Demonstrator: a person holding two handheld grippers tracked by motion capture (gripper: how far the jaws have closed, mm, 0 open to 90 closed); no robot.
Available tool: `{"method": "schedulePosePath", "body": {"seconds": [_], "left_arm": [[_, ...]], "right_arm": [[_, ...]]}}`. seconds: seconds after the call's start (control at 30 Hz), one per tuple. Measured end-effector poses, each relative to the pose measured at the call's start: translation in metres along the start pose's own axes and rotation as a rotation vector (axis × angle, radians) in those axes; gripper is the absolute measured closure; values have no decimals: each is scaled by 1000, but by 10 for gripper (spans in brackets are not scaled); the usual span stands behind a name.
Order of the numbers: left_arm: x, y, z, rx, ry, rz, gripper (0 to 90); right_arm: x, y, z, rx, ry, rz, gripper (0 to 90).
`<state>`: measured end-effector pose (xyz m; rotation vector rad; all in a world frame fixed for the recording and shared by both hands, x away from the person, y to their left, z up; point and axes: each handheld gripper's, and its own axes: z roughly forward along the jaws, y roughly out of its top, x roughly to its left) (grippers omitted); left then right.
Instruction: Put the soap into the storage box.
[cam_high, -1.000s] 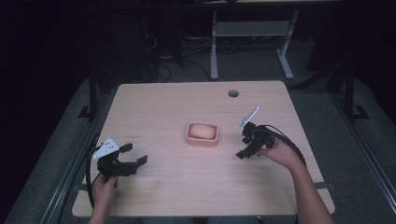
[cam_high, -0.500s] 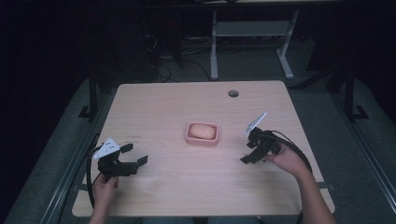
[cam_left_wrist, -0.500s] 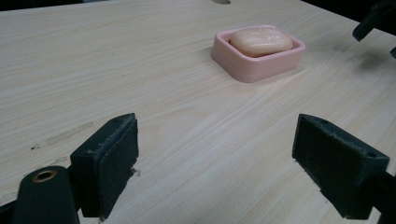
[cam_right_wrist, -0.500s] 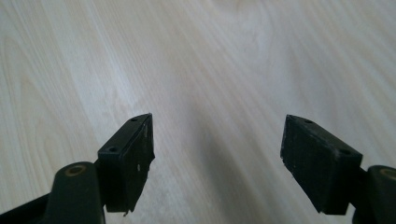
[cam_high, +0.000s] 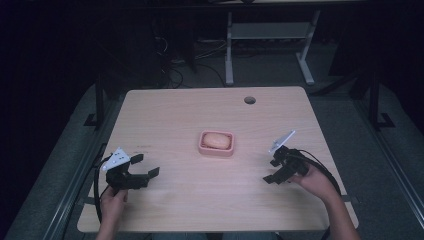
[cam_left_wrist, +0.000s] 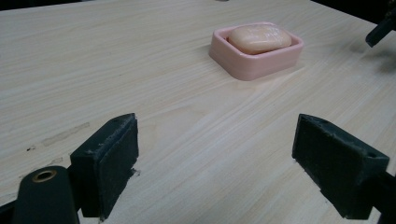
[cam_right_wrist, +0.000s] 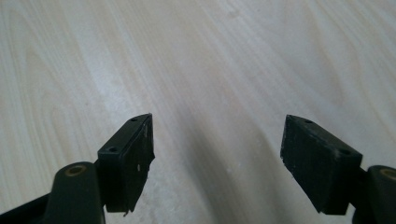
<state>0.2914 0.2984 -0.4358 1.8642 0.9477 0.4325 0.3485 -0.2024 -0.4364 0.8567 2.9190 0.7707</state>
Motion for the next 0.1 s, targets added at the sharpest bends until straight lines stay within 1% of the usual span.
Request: {"method": "schedulePosePath", "body": {"seconds": [0.1], "left_arm": [[0, 0, 1, 5, -1, 4, 143]], "right_arm": [[7, -8, -3, -25, -8, 1, 251]]}}
